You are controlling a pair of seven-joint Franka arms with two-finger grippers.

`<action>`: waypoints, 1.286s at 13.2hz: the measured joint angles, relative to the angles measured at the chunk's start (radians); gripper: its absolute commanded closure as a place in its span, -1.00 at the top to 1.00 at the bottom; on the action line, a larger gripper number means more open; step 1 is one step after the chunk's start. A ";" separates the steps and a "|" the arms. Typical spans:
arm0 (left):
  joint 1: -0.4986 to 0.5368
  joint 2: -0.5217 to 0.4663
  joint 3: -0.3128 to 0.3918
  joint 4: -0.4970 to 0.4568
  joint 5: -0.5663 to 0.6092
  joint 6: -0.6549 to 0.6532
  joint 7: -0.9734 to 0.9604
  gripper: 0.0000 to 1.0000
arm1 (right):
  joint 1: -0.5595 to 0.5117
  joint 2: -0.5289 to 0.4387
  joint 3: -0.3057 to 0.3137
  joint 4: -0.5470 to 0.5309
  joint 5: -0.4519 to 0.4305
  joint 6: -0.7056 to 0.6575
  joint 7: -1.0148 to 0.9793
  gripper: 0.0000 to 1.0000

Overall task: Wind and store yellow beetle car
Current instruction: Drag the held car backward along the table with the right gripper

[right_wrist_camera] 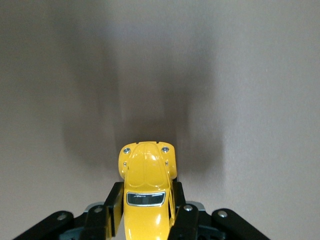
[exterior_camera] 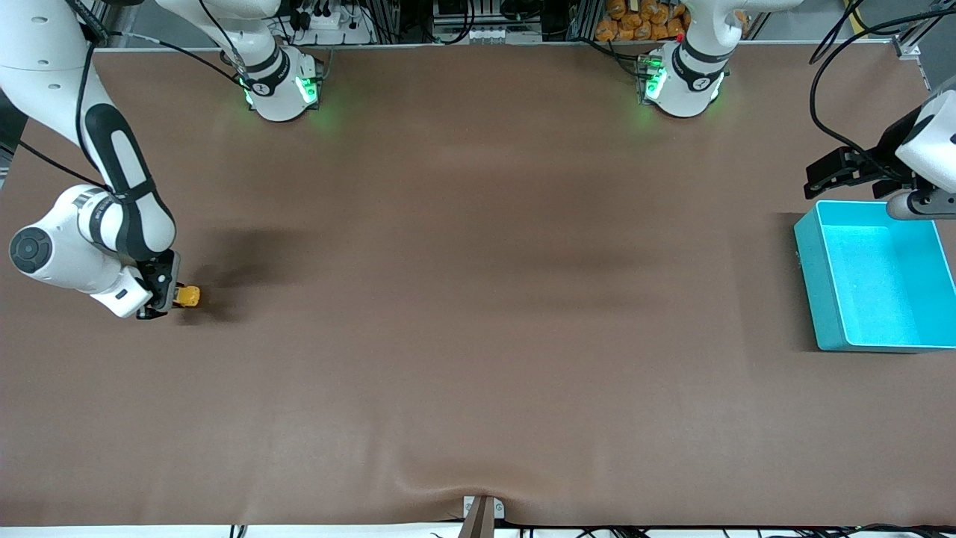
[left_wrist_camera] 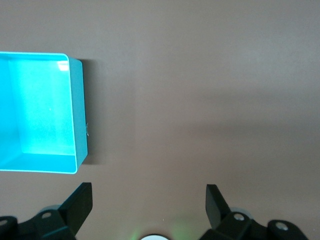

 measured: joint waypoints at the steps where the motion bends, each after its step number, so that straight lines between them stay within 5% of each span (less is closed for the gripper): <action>1: 0.000 0.000 0.000 0.000 0.000 0.008 0.000 1.00 | -0.007 0.002 0.000 0.004 0.000 0.000 -0.010 -0.64; 17: -0.006 0.000 -0.003 0.000 0.000 0.014 -0.012 1.00 | -0.075 0.030 0.000 0.051 0.000 -0.009 -0.079 -0.61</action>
